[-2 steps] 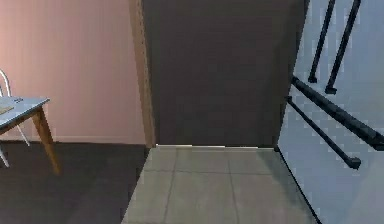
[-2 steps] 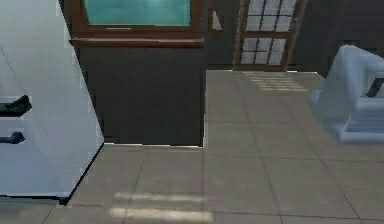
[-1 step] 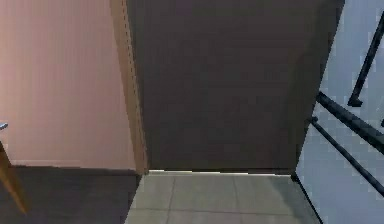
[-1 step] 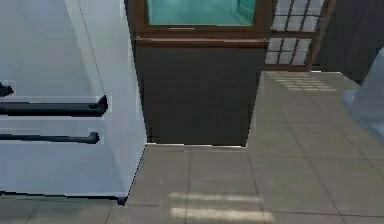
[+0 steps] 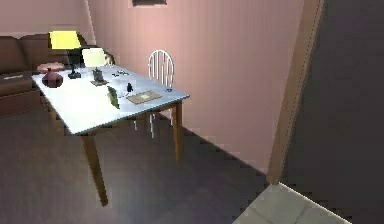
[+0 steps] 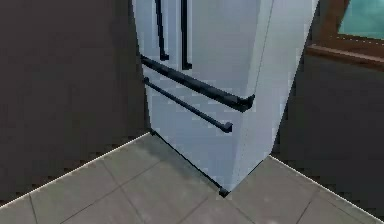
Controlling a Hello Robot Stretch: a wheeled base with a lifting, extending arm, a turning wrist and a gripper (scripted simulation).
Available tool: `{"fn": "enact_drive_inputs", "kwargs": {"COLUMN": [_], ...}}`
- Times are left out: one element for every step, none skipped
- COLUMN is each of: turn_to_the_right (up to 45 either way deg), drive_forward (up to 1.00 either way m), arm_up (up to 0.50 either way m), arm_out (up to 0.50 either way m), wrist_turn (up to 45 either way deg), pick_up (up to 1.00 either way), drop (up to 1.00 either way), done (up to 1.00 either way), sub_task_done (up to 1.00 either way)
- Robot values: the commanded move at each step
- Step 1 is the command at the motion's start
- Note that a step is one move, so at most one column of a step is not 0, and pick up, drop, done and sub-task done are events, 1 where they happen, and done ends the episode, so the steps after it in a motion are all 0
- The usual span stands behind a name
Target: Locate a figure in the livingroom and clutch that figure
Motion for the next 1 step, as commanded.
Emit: {"fn": "enact_drive_inputs", "kwargs": {"turn_to_the_right": [-18.0], "drive_forward": [0.00], "arm_up": [0.00], "arm_out": [0.00], "wrist_turn": [0.0], "pick_up": [0.00], "drop": [0.00], "done": [0.00], "sub_task_done": [0.00]}}
